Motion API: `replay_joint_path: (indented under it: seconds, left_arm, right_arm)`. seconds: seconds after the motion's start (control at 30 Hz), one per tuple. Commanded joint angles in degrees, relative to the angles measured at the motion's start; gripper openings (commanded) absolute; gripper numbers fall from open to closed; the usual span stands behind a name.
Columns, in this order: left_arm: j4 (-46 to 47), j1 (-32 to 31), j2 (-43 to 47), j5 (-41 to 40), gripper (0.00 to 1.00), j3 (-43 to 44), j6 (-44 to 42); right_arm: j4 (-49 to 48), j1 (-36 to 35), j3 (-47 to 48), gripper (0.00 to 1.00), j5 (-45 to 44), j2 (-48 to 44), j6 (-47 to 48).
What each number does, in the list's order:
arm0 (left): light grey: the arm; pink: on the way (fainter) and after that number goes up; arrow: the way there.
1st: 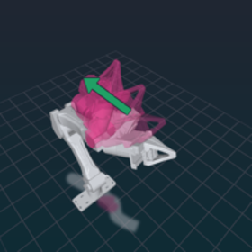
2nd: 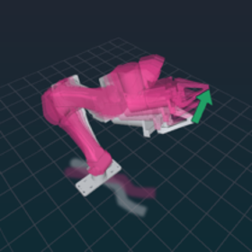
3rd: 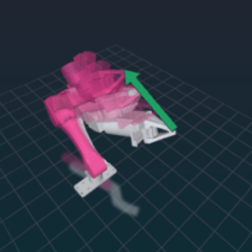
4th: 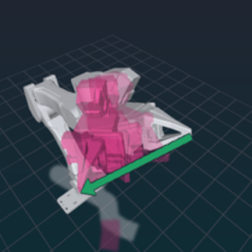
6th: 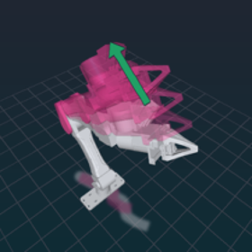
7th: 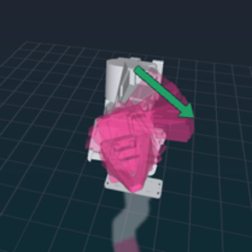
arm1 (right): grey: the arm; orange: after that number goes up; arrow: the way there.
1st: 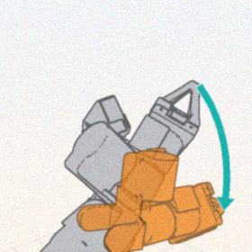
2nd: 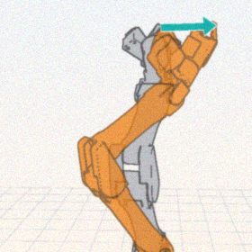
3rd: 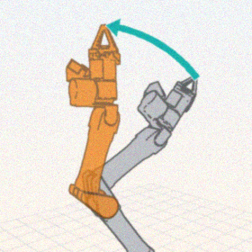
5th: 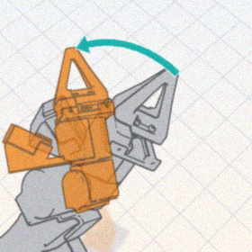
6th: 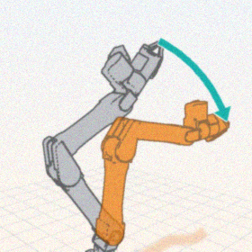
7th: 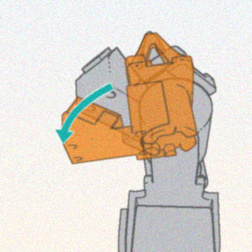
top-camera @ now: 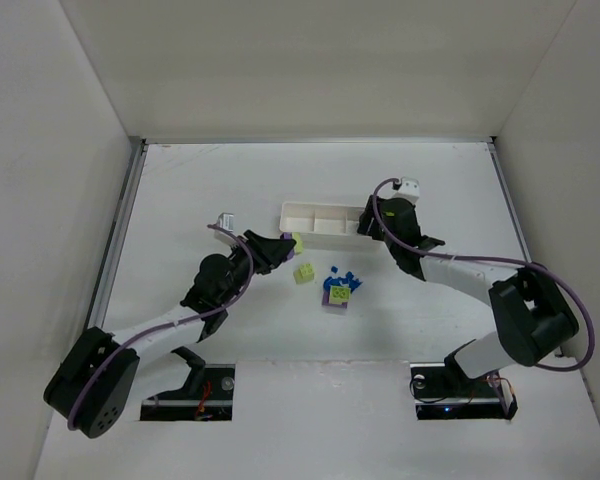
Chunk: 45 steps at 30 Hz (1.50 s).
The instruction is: Sort the legos into containers by color
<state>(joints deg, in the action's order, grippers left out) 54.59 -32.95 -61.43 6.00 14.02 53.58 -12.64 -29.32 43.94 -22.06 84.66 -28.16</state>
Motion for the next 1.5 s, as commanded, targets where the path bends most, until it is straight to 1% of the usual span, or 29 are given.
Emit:
replay_joint_path:
  seconds: [0.0, 0.07, 0.13, 0.2, 0.27, 0.33, 0.4, 0.43, 0.53, 0.7, 0.77, 0.97, 1.13, 1.47]
  left_arm:
    - [5.2, -0.8, -0.8, 0.2, 0.18, 2.9, 0.6]
    - [6.1, -0.6, -1.4, 0.8, 0.18, 3.1, 1.8]
    - [7.7, -0.5, -1.7, 0.9, 0.18, 2.9, 2.8]
    - [9.7, 0.0, -2.1, 0.9, 0.19, 2.5, 4.4]
    - [11.7, 0.7, -2.9, 1.5, 0.19, 2.4, 6.4]
    - [14.0, 1.4, -3.7, 2.4, 0.19, 2.2, 8.3]
    - [16.3, 1.1, -4.6, 2.3, 0.19, 1.8, 9.5]
    - [16.9, 1.0, -5.0, 2.2, 0.19, 1.8, 10.1]
    - [18.4, 1.4, -5.6, 2.5, 0.19, 1.9, 12.6]
    - [20.3, 1.1, -5.4, 2.0, 0.19, 1.3, 14.5]
    - [20.4, 1.4, -5.1, 2.2, 0.19, 1.1, 15.4]
    - [20.8, 1.4, -4.9, 2.1, 0.19, 0.7, 16.2]
    - [21.4, 0.9, -4.9, 1.8, 0.19, 0.7, 16.4]
    - [21.3, 0.8, -4.2, 1.9, 0.19, -0.3, 16.2]
  right_arm:
    - [-3.4, -0.4, 0.8, 0.74, 0.2, -4.1, 0.8]
    - [-3.6, -1.0, -0.5, 0.74, 2.6, -7.7, -0.2]
    - [-4.6, -2.1, -2.5, 0.71, 7.1, -12.0, -3.5]
    - [-7.8, -3.5, -5.1, 0.69, 13.9, -15.7, -7.6]
    - [-13.6, -4.9, -7.6, 0.70, 20.7, -17.7, -12.5]
    - [-19.9, -6.1, -9.4, 0.72, 26.0, -17.6, -17.5]
    - [-26.2, -7.7, -10.3, 0.78, 29.6, -15.7, -23.1]
    - [-28.7, -8.3, -10.4, 0.80, 30.8, -14.4, -25.4]
    - [-36.5, -9.9, -10.1, 0.81, 34.6, -9.5, -31.1]
    - [-46.9, -10.4, -10.7, 0.74, 37.6, -4.5, -37.7]
    - [-50.4, -10.4, -10.8, 0.70, 38.9, -2.8, -39.3]
    - [-57.5, -10.4, -10.7, 0.62, 41.4, 1.6, -44.3]
    - [-60.3, -10.6, -10.1, 0.59, 42.1, 4.9, -47.2]
    - [-60.8, -10.6, -9.4, 0.37, 41.3, 6.2, -47.5]
